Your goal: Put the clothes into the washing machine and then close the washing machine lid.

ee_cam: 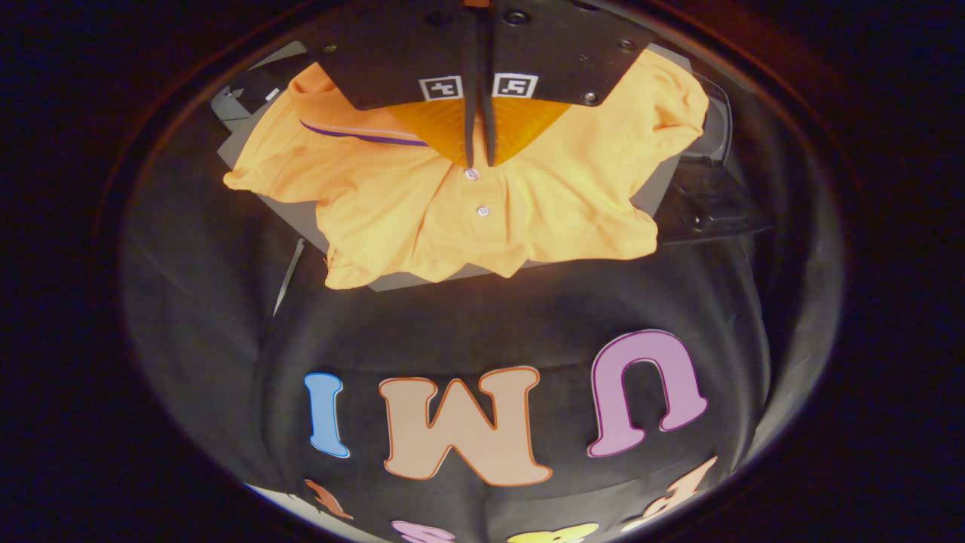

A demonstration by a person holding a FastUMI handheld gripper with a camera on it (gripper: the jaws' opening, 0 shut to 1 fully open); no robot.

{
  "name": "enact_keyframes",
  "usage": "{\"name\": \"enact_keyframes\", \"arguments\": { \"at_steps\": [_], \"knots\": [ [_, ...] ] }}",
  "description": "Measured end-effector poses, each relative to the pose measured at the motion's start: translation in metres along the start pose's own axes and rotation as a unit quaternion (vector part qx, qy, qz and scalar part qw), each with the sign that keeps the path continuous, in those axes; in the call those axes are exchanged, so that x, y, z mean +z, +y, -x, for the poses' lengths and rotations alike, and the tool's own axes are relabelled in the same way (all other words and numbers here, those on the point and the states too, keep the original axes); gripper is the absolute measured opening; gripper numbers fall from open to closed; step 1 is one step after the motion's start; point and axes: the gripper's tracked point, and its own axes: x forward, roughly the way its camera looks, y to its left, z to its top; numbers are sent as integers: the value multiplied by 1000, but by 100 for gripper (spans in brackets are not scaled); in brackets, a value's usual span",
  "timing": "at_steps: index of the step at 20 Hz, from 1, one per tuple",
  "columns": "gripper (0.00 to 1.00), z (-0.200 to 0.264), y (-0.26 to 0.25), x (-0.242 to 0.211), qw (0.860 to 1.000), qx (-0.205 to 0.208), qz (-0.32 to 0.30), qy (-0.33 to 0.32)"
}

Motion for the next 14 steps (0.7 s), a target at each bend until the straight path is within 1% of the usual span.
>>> {"name": "enact_keyframes", "arguments": {
  "at_steps": [1, 3, 6, 11, 12, 14],
  "knots": [
    [0, 4, 1, 9, 1000, 4, -22, -10],
    [0, 17, 3, 20, 999, 9, -40, -19],
    [0, 38, 16, 30, 999, 29, -14, -23],
    [0, 70, 63, 57, 994, 69, -48, -63],
    [0, 75, 73, 59, 994, 75, -47, -69],
    [0, 80, 92, 62, 994, 82, -25, -71]
  ]
}}
